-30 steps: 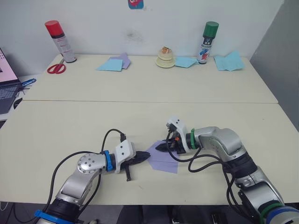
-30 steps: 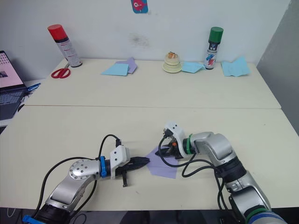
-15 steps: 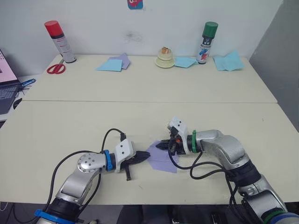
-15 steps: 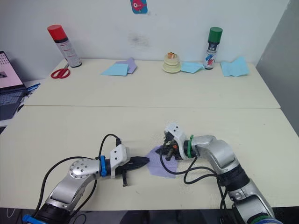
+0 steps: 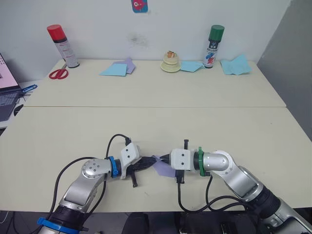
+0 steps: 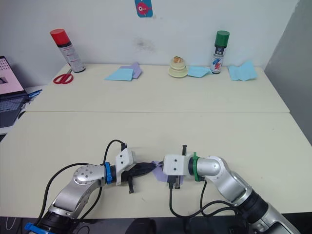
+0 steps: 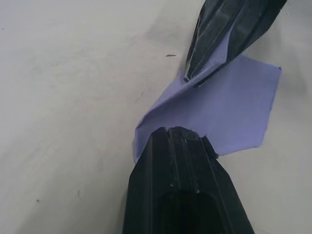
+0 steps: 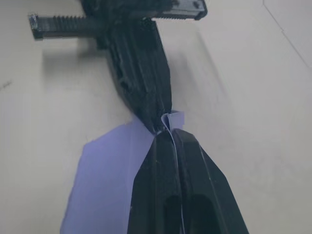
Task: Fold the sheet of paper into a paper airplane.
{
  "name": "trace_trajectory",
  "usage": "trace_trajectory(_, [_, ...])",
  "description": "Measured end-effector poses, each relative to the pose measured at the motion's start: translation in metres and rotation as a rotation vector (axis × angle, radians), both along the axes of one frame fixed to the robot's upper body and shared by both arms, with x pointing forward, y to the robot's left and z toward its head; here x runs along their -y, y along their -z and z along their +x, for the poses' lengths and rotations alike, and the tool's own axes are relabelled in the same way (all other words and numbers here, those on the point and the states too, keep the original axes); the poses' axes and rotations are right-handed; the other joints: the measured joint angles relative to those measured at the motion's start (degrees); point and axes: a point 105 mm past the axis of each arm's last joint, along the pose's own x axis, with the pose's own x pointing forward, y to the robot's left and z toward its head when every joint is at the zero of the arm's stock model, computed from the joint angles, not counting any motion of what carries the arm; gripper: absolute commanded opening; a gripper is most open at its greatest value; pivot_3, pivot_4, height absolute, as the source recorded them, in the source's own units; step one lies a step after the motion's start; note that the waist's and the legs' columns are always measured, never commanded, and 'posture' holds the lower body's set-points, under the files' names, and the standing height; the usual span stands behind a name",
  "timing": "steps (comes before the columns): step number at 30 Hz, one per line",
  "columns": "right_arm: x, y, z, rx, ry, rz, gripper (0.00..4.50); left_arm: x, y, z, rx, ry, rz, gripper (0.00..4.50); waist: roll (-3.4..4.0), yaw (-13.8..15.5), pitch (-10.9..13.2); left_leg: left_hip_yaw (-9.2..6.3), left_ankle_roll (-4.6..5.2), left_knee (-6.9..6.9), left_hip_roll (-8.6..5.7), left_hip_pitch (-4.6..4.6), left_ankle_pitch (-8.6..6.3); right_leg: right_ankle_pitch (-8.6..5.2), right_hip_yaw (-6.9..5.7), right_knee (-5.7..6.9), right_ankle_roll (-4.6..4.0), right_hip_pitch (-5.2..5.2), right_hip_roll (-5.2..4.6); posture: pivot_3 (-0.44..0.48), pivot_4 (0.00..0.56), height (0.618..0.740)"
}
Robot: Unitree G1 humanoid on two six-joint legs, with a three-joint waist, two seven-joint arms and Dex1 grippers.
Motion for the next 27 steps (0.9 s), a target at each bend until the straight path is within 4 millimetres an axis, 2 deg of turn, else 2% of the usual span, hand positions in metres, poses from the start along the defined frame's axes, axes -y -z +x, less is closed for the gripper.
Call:
trace_trajectory(3, [0.001,0.007,-0.004,0.045,-0.034,-0.027,0.04,0.000,0.001,0.000,-0.005,-0.002,0.000,0.00,-0.01,0.00,0.00,0.02,0.00,-0.06,0.01,0.31,0.00,-0.10,0.03,0.00,-0.17,0.28,0.00,0.000,0.150,0.725])
trace_trajectory(9, [0.001,0.015,-0.007,0.064,-0.046,-0.044,0.04,-0.001,0.003,-0.002,-0.018,-0.008,0.001,0.00,-0.02,-0.01,-0.04,0.02,0.00,-0.07,0.03,0.39,0.00,-0.13,0.02,0.00,-0.23,0.34,0.00,0.000,0.150,0.725])
trace_trajectory(27, [-0.007,0.027,-0.015,-0.004,-0.018,-0.021,0.04,-0.018,0.001,-0.010,-0.036,-0.029,0.026,0.00,-0.11,-0.93,-0.12,0.03,-0.01,-0.61,0.06,0.50,0.00,-0.15,-0.01,0.00,-0.25,0.25,0.05,0.000,0.150,0.725])
